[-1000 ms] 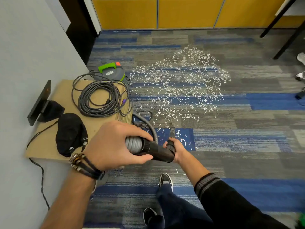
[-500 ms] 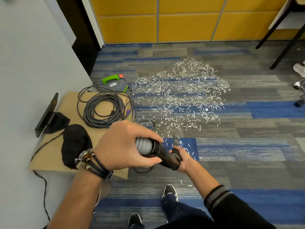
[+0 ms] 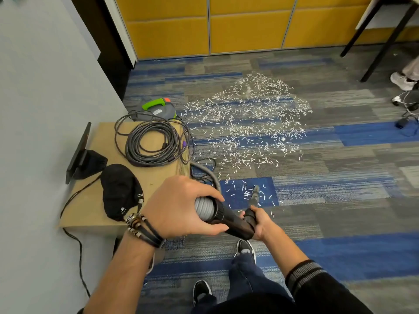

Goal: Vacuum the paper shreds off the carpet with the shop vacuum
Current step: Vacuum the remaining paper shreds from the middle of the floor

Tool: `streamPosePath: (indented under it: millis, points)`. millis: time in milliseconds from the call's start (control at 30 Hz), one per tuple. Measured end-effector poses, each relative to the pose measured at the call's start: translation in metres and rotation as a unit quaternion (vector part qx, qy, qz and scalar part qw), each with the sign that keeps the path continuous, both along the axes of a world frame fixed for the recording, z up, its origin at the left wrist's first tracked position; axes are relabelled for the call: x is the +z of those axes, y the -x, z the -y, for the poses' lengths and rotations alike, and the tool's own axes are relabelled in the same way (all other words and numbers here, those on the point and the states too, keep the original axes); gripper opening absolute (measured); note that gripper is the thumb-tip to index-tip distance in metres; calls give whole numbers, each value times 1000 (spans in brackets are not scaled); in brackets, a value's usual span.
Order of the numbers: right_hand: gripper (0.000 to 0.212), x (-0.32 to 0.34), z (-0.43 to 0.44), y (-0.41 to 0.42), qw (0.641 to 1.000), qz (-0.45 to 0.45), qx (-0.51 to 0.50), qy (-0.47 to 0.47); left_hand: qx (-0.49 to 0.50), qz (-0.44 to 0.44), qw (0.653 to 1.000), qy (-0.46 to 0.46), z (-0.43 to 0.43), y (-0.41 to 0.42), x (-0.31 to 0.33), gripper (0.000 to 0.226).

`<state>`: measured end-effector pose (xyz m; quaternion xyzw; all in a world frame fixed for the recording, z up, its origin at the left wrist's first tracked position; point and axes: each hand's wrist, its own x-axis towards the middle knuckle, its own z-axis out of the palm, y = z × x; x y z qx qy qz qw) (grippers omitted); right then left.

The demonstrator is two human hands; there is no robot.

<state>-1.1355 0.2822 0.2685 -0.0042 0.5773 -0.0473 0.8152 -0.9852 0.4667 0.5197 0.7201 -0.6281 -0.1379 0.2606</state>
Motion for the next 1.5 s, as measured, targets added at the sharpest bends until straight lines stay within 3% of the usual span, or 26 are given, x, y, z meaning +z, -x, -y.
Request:
streamPosePath:
  millis: [233,500,833,1100,1333,1500]
  points:
    - [36,9,-7,-16,1000,-1,3,29,11,13,999,28,-5,0,-7,48]
    - [34,6,1,24,998,-41,-24,42,-14,-35,999,7,9,6,-8,47]
    - [34,18,-1,-19,992,-48,81,88,-23,-6,998,65,23,-6,17,41]
    - [34,12,-2,24,998,-27,7,53,-39,-56,996,53,26,-1,12,40]
    - [29,12,4,59,997,-54,1,61,-26,-82,996,31,28,13,0,42]
    - [31,19,-8,42,996,-58,19,66,-1,-69,997,40,13,7,2,38]
